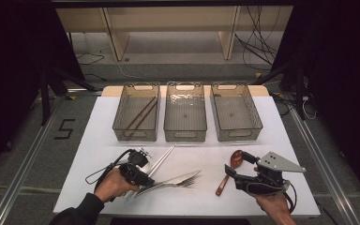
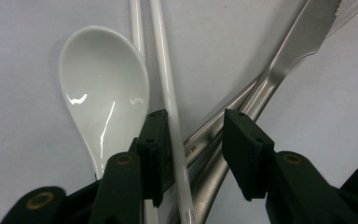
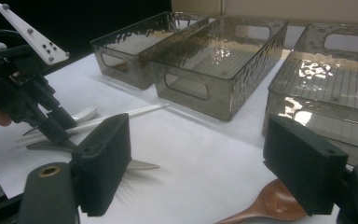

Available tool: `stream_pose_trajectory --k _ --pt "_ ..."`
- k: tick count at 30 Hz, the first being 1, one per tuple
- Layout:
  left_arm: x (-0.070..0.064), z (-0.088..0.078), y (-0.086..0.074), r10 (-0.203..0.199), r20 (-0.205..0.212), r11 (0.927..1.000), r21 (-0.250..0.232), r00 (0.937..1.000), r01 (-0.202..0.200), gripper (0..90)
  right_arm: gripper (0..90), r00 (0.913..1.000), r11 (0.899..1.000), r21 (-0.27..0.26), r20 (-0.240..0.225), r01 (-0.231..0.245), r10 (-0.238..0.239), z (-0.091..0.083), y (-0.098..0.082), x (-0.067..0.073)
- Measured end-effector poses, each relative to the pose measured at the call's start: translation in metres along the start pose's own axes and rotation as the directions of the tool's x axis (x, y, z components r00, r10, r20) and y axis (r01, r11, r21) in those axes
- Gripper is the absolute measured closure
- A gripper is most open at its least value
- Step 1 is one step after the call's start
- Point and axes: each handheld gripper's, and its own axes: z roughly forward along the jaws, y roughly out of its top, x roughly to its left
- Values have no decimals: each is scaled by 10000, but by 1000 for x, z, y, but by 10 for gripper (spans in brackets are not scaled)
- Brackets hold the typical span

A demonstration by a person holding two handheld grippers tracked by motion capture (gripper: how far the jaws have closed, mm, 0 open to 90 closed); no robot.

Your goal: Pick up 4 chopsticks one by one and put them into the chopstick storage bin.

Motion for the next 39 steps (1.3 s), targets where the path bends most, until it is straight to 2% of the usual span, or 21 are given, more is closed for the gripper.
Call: stream_pose_trajectory --k 6,14,19,29,39 --pt "2 5 3 -39 30 9999 98 10000 38 663 241 10000 10000 6 7 2 -2 0 0 0" --pt "3 7 8 -73 233 10000 -5 9997 73 722 241 10000 10000 -4 -18 -7 7 0 0 0" --pt "4 10 11 -162 148 9999 40 9998 161 768 241 10000 10000 28 -1 -4 4 1 0 0" --pt "2 11 12 71 -123 9999 86 9999 -70 820 241 10000 10000 27 3 24 -24 1 0 0" --pt "-2 10 13 494 -337 9988 36 9982 -493 836 241 10000 10000 20 6 32 -32 1 0 0"
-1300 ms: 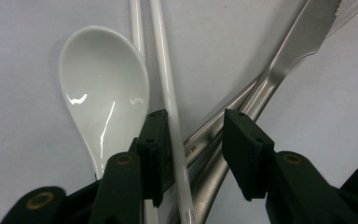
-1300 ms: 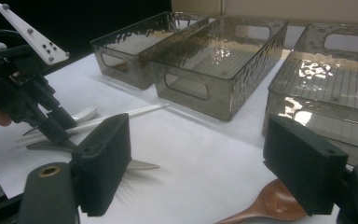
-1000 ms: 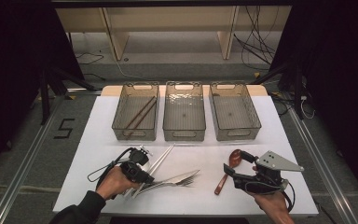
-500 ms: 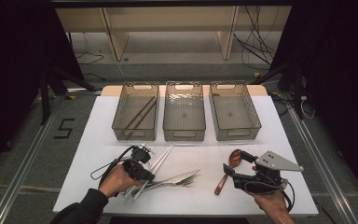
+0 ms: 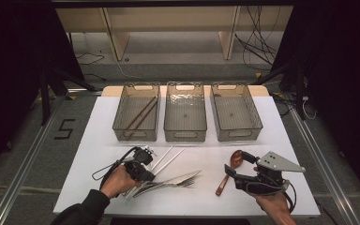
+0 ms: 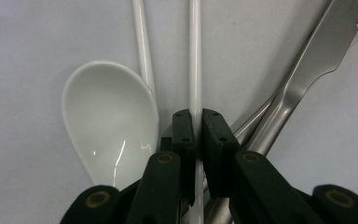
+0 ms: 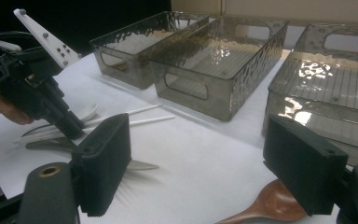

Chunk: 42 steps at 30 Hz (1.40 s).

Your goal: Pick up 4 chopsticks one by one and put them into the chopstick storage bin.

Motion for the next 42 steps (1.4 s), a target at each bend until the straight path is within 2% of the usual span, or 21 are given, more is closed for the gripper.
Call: stream_pose_trajectory --k 9,18,24,34,37,42 --pt "-7 -16 4 440 116 9964 -730 9990 -431 838 241 10000 10000 -20 -32 0 0 0 0 0" --pt "-8 -38 6 676 140 9845 -1629 9976 -645 838 241 10000 10000 -20 -37 -2 2 0 0 0" --pt "-6 -43 5 624 128 9795 -1928 9980 -588 837 241 10000 10000 -23 -37 -4 4 0 0 0" --pt "5 -55 4 358 13 9655 -2581 9994 -343 837 241 10000 10000 -34 -25 -1 1 -1 0 0" --pt "6 -57 4 337 17 9636 -2656 9994 -320 837 241 10000 10000 -41 -19 -26 26 -1 0 0" --pt "11 -65 5 250 -40 9530 -3019 9997 -251 837 241 10000 10000 -50 -34 -44 44 -1 0 0"
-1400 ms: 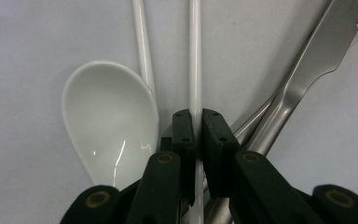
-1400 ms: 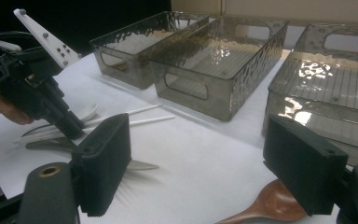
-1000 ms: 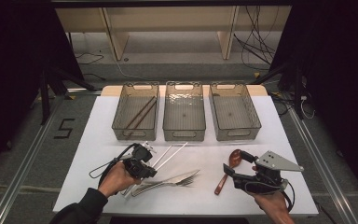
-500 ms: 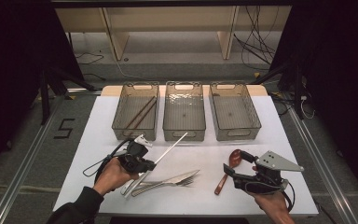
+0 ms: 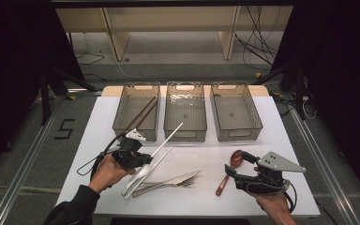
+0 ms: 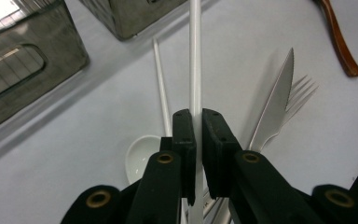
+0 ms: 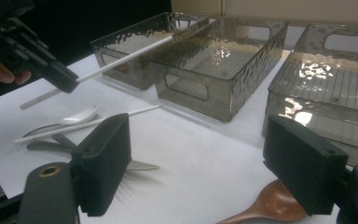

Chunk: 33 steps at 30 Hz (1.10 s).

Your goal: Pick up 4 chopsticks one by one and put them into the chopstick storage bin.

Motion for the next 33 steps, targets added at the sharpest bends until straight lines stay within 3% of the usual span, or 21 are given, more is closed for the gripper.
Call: stream_pose_trajectory --k 7,17,33 --pt "10 -10 6 -271 -189 9986 -466 9995 262 837 241 10000 10000 42 28 -28 27 0 0 0" --pt "19 -17 20 -348 -354 9959 -853 9988 317 837 241 10000 10000 21 57 -51 50 0 -1 -1" --pt "58 -31 47 -1144 -996 9788 -1814 9884 950 837 241 10000 10000 11 40 -76 76 0 -1 -1"
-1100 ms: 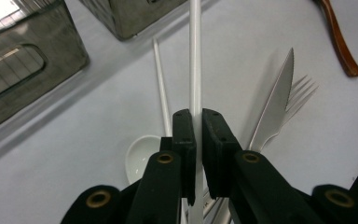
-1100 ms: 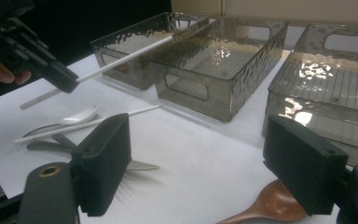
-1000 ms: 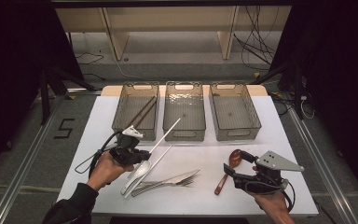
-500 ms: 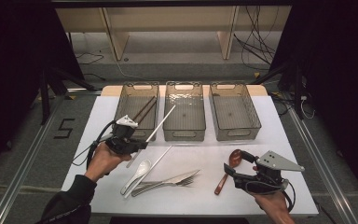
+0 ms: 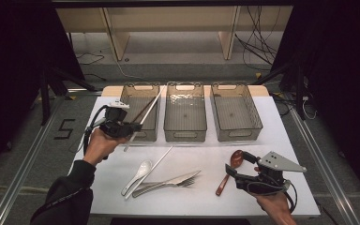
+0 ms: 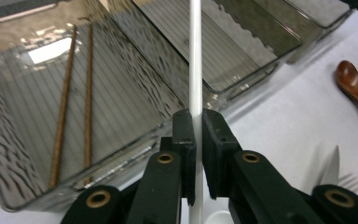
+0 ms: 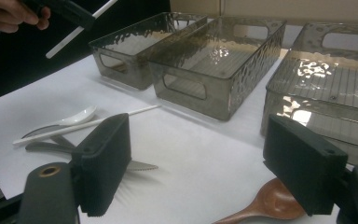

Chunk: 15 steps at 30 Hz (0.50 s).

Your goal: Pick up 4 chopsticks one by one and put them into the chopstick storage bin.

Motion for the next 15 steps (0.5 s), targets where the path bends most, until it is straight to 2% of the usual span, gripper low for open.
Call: stream_pose_trajectory --k 7,15 --pt "16 4 17 -75 -515 9999 -157 9986 67 837 241 10000 10000 -10 1 -15 15 0 0 0" --pt "31 18 30 -212 -881 9997 -101 9959 204 837 241 10000 10000 -26 -12 -3 3 0 0 -1"
